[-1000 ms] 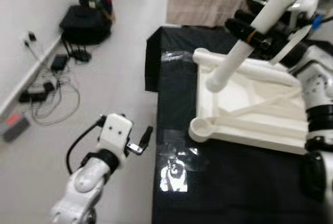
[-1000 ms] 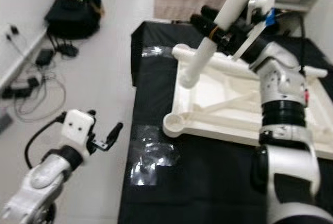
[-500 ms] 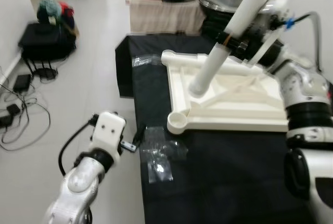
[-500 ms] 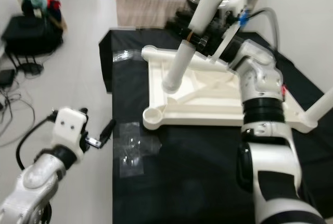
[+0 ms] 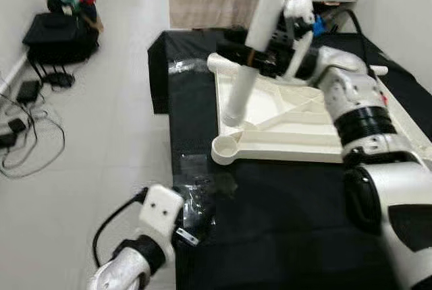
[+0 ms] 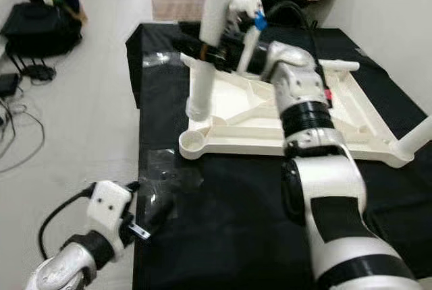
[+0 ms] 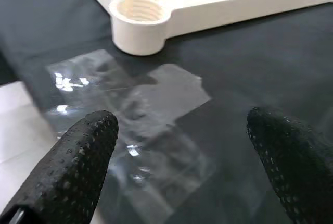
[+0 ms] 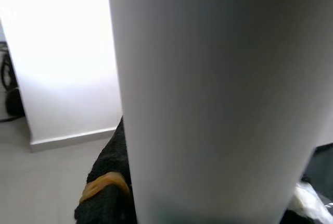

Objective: Building children table

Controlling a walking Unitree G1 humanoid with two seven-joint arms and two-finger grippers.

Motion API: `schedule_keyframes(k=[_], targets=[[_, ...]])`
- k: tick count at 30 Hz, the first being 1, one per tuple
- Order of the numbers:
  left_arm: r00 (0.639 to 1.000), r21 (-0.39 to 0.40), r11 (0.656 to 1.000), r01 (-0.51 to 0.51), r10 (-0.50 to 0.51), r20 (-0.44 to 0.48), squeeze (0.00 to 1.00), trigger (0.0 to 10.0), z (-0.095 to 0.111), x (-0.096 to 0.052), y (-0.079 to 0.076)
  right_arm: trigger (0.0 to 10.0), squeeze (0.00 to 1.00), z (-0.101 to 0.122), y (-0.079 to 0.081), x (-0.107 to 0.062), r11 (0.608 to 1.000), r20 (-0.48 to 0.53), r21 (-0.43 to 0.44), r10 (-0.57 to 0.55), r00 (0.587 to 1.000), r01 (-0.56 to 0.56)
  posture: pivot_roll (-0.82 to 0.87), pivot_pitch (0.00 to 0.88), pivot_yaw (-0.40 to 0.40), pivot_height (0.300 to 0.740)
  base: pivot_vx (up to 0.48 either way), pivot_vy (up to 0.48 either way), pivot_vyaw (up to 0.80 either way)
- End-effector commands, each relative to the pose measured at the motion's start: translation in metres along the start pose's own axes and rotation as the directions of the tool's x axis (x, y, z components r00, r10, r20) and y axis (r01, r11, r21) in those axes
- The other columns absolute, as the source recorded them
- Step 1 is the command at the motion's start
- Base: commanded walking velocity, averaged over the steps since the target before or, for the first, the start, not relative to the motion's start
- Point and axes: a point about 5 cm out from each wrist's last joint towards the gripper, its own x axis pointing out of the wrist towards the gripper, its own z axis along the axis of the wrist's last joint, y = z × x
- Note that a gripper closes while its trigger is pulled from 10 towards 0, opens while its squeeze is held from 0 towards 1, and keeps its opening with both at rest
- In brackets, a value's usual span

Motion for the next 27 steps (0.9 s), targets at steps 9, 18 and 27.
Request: schedule_keyframes(k=[9, 18, 27], targets=[[1.000, -0.021, 0.999, -0.027, 0.027, -0.014, 0.00, 10.0, 0.004, -0.012, -0.007, 10.0, 0.00, -0.012, 0.008, 0.003, 0.986, -0.037, 0.043, 0.162, 0.986, -0.160, 0.10, 0.296, -0.136, 0.740, 0.000, 0.000, 0.00], [0.998, -0.008, 0.999, -0.053, 0.053, -0.026, 0.00, 10.0, 0.005, -0.014, -0.007, 10.0, 0.00, -0.015, 0.003, -0.009, 0.990, -0.068, 0.031, 0.137, 0.988, -0.136, 0.11, 0.304, -0.121, 0.740, 0.000, 0.000, 0.00], [0.997, 0.020, 0.997, -0.068, 0.069, -0.027, 0.00, 10.0, 0.005, -0.012, 0.002, 10.0, 0.00, 0.003, 0.002, -0.017, 0.976, -0.037, 0.016, 0.218, 0.975, -0.217, 0.10, 0.266, -0.108, 0.740, 0.000, 0.000, 0.00]])
